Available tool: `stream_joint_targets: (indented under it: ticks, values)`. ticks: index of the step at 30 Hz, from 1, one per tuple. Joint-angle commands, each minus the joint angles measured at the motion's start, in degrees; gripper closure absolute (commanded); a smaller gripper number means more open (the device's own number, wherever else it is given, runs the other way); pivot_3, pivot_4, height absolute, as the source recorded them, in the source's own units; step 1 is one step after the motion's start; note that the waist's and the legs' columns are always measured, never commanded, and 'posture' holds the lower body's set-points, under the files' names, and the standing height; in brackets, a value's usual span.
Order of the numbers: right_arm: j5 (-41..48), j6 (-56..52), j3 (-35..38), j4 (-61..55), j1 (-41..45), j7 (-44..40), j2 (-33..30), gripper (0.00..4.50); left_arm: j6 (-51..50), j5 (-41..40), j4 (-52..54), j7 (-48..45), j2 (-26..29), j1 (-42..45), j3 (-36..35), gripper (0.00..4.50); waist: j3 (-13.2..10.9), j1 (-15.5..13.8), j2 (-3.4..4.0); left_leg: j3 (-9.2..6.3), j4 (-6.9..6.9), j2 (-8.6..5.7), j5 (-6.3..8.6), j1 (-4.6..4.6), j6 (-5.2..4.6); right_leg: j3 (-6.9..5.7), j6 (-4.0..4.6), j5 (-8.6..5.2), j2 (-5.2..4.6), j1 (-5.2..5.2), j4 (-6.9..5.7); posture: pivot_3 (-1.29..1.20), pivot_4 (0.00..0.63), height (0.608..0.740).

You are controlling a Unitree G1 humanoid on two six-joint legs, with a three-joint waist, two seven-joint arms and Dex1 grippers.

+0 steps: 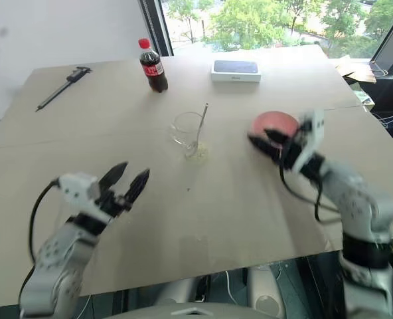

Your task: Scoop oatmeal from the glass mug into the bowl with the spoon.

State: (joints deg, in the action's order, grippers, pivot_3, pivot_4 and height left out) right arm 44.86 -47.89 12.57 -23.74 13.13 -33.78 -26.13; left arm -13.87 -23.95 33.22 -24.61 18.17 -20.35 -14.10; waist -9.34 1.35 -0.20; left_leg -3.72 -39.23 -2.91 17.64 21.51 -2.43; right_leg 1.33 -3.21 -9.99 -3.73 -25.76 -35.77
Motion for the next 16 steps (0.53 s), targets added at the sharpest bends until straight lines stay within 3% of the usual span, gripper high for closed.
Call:
stream_joint_targets:
  ticks: [1,8,16]
  values:
    - [-8.8,14.9,-3.8,-3.4,-9.1,-9.8,-4.2,0.00,2.0,-1.1,3.2,-1.1,-0.4,-6.0,-2.1,0.06,0.0,-0.2,-0.05,0.04,-0.01,0.00,0.02,-0.06,-0.04,0.02,-0.02,-0.01,0.01,0.08,0.03,0.00,0.150,0.740]
    - [-16.2,30.0,-3.8,7.8,-16.9,-16.0,-5.7,0.00,4.7,-1.2,1.5,-5.3,-0.1,-13.7,-1.3,0.06,-0.2,-0.4,-0.45,0.18,-0.06,0.15,0.07,-1.27,-0.08,0.10,-0.20,-0.45,0.14,1.26,0.14,0.00,0.150,0.740]
    - [-16.7,35.5,-3.3,13.1,-18.1,-19.7,-6.4,0.00,6.8,3.3,0.6,-5.0,-0.1,-15.3,0.2,0.06,-0.2,-0.5,-0.45,0.19,-0.04,0.14,0.09,-1.29,-0.12,0.12,-0.23,-0.46,0.12,1.27,0.16,0.00,0.150,0.740]
